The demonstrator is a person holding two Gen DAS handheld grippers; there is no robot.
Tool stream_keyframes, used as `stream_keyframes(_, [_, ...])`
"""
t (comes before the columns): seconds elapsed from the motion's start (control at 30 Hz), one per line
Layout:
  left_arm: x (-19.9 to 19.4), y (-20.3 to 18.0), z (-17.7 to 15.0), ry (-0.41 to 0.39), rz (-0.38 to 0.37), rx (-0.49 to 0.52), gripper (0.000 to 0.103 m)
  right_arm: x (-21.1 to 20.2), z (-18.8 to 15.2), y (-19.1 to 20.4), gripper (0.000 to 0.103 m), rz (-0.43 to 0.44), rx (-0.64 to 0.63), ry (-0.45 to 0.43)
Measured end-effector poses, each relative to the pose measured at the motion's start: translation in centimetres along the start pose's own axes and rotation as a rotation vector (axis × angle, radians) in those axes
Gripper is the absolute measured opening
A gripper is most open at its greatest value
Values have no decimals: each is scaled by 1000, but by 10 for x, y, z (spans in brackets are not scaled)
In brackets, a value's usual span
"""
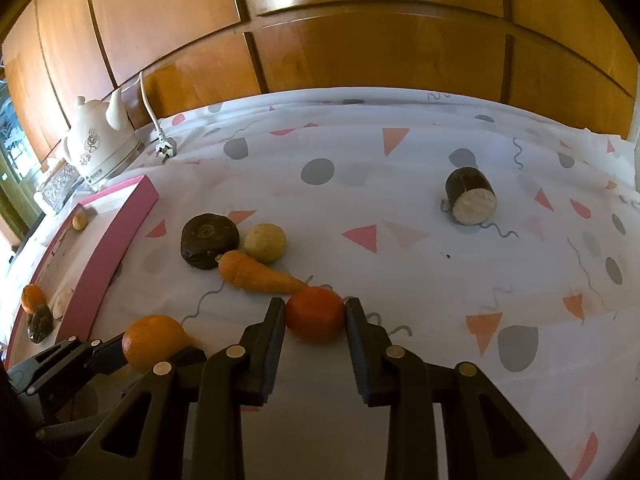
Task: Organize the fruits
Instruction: 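Grasp the red tomato with the right gripper while the left holds the orange, then lift the orange toward the tray with the left gripper while the right holds the tomato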
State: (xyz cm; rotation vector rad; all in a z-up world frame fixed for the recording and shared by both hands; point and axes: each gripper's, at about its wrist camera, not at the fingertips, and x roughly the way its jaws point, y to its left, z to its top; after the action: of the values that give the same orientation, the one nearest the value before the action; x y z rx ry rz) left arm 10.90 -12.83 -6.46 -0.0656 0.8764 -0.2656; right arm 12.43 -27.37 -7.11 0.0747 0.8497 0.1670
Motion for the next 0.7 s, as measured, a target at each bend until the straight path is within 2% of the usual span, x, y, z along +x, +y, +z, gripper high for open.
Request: stream_keyframes(0.7, [0,-3,-1,-4,12,21,41,6,-2,0,30,-11,14,13])
